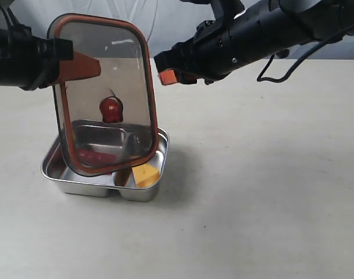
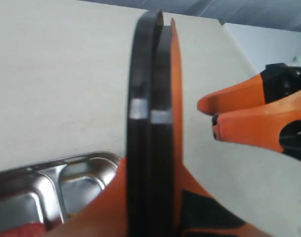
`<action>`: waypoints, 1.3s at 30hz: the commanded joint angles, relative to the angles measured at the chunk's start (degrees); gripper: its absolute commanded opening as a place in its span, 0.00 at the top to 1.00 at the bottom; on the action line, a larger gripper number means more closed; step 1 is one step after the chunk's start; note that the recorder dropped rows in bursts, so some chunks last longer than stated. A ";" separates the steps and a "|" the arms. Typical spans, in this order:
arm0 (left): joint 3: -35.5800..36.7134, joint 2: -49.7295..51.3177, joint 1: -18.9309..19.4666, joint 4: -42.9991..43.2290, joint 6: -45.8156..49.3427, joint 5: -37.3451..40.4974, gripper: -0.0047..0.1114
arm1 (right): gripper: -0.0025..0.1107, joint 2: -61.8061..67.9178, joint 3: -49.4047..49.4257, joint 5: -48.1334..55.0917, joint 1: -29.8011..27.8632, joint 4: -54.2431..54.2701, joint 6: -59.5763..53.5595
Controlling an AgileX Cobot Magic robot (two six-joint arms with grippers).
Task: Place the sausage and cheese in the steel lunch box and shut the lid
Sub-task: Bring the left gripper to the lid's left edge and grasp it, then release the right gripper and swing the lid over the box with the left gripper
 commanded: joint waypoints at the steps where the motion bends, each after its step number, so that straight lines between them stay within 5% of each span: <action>1: -4.67 -1.23 -1.05 11.32 1.82 -5.02 0.96 | 0.62 -3.66 0.05 -3.99 -0.78 -3.33 0.50; 11: -8.50 -4.16 -12.73 48.68 -2.91 -19.68 0.96 | 0.62 -5.90 0.05 -2.23 -5.46 -6.54 3.02; 17: -8.07 -4.16 -20.95 80.40 -24.41 -21.34 0.96 | 0.62 -5.90 0.05 -1.11 -7.77 -7.35 3.02; 23: -6.45 -3.67 -29.49 122.43 -57.38 -12.01 0.96 | 0.62 -5.90 0.05 -0.74 -10.16 -7.38 3.02; 32: 1.71 -1.19 -39.94 136.43 -67.08 -10.28 0.96 | 0.62 -5.90 0.05 0.70 -12.19 -7.77 4.38; 39: 7.08 1.11 -44.26 153.24 -81.62 -7.67 0.96 | 0.62 -5.90 0.05 1.34 -12.19 -7.78 4.50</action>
